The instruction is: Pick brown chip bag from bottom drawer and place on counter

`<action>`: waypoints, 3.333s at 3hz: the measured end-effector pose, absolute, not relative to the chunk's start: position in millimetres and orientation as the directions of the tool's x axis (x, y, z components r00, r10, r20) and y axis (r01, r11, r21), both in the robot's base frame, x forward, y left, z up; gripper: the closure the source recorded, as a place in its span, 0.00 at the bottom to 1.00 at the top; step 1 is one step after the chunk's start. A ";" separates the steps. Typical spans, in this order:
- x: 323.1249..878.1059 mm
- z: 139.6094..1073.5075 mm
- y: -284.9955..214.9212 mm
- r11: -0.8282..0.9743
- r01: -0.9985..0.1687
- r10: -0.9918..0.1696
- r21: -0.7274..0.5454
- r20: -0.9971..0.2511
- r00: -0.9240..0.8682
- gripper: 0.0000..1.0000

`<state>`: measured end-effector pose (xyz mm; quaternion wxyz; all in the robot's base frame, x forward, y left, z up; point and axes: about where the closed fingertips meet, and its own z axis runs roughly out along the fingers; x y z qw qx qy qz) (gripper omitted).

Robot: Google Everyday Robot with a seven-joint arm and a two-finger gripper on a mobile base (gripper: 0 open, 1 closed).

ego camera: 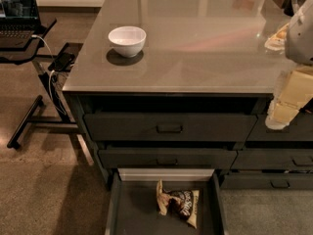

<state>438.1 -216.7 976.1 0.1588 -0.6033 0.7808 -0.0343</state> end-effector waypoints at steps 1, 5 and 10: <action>438.1 976.1 -216.7 0.270 -0.931 -0.953 -0.245 -0.207 -0.222 0.00; 381.5 834.7 -201.1 0.301 -0.943 -0.854 -0.142 -0.481 -0.200 0.42; 400.8 686.0 -167.5 0.484 -0.871 -0.666 -0.088 -0.683 -0.301 0.40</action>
Offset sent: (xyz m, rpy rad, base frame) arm -0.0201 0.0020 -0.0767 0.0446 0.1582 -0.0187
